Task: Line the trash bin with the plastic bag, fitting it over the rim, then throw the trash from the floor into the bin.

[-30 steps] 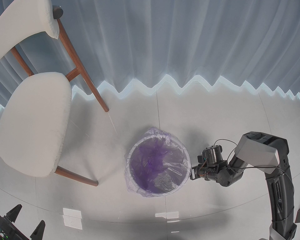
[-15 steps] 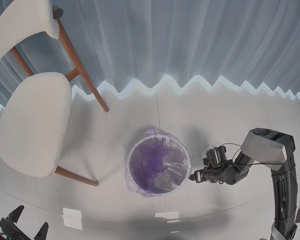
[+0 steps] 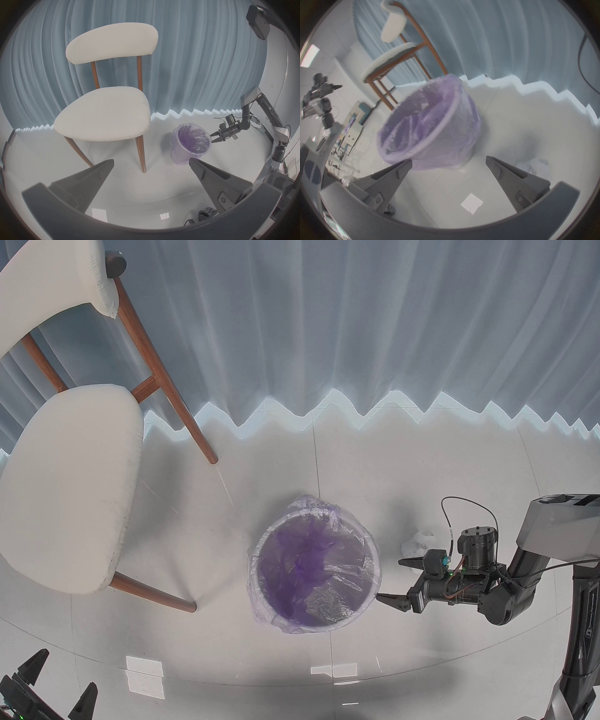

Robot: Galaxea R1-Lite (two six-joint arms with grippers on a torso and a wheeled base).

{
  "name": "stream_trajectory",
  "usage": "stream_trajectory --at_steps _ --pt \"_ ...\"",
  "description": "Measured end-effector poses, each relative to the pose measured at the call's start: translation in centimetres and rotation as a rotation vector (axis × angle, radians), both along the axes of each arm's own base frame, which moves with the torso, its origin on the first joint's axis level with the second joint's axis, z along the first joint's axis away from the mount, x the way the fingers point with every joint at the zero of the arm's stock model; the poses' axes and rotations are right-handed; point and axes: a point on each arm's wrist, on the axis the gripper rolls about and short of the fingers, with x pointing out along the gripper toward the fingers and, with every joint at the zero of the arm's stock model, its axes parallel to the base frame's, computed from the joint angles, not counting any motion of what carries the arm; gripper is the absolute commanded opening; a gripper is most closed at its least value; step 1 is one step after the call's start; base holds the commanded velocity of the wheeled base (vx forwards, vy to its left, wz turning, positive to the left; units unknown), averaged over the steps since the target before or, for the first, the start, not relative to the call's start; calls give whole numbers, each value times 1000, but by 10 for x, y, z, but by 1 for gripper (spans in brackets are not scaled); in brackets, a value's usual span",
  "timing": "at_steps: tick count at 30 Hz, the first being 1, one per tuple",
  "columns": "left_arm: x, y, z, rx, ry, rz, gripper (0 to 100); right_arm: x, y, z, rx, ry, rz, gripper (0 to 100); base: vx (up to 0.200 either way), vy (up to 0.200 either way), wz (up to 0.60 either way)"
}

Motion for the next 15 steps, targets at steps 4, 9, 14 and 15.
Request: stream_trajectory --at_steps 4,9,14,15 --pt "0 -1 -1 0 1 -26 100 -4 -9 1 1 -49 74 100 0 0 0" --pt "0 -2 -1 -8 -2 -98 100 -6 -14 1 5 -68 110 100 0 0 0" --pt "0 -2 -1 -12 -1 -98 100 -7 -20 -5 -35 -112 192 100 0 0 0" --pt "0 -2 -1 -12 -1 -97 100 -7 -20 -7 -39 -112 195 100 0 0 0"
